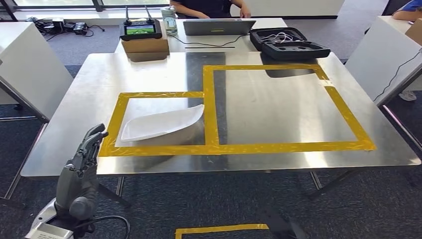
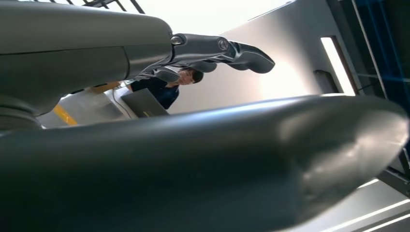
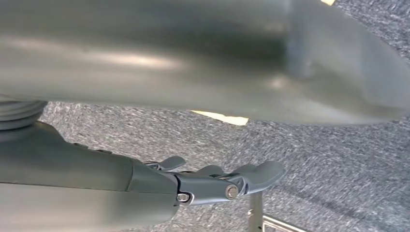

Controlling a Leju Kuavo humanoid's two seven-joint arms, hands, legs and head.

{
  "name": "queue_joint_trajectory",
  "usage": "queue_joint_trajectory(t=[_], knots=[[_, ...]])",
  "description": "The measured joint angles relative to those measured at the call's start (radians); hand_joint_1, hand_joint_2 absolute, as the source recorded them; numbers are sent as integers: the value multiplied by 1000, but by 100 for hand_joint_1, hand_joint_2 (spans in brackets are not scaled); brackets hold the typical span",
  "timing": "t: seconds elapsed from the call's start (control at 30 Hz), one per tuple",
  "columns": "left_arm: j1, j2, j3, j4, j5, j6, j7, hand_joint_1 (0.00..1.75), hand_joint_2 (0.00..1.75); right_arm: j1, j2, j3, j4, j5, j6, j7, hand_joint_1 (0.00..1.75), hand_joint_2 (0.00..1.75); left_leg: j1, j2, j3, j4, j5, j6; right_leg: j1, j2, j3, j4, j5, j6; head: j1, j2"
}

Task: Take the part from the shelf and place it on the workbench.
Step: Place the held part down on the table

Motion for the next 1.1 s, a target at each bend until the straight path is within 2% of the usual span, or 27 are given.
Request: queue_joint_trajectory(t=[0.23, 0.6, 0.8, 0.87, 0.93, 1.0, 1.03, 1.07, 1.1], knots=[[41, 0, -15, -35, -12, 25, -17, 0, 0, -1, 1, -1, 1, 1, -3, 14, 0, 0, 0, 0, 0, 0, 0, 0, 0, 0, 0, 0, 0, 0, 0, 0], [42, -6, -20, -44, -51, 52, -5, 0, 0, -12, 5, -1, 1, 9, 0, 39, 0, 0, 0, 0, 0, 0, 0, 0, 0, 0, 1, 0, 0, 0, 0, 0], [43, -6, -22, -43, -59, 62, 1, 0, 0, -19, 9, -1, 1, 8, 1, 40, 0, 0, -7, 0, -1, 4, -5, 8, -7, -1, 2, -4, 0, 8, 0, 0], [43, -6, -23, -43, -61, 61, 3, 0, 0, -20, 11, -1, 1, 4, 0, 39, 0, 0, -1, 1, 4, -7, 1, 15, -7, 0, 1, 2, -5, 14, 0, 0], [41, -8, -26, -42, -63, 56, 11, 0, 0, -20, 13, -2, 1, -1, -2, 38, 0, 0, 6, 2, 11, -19, 6, 22, -7, 0, -28, 66, -44, 19, 1, 0], [41, -10, -34, -34, -64, 46, 22, 0, 0, -19, 14, -5, 1, -7, -4, 37, 0, 0, 6, 3, 11, -21, 6, 25, -9, 0, -94, 196, -104, 23, 1, 0], [42, -11, -38, -28, -65, 43, 26, 0, 0, -18, 14, -6, 1, -9, -5, 37, 0, 0, 6, 3, 11, -20, 6, 25, -11, 0, -125, 255, -124, 26, 1, 0], [43, -11, -41, -23, -66, 40, 28, 0, 0, -16, 14, -8, 1, -10, -5, 37, 0, 0, 6, 3, 11, -20, 5, 24, -12, 0, -147, 292, -132, 28, 1, 0], [43, -11, -44, -17, -66, 40, 31, 0, 0, -15, 14, -9, 1, -11, -6, 37, 0, 0, 7, 3, 11, -18, 4, 23, -13, 0, -154, 298, -122, 29, 1, 0]])
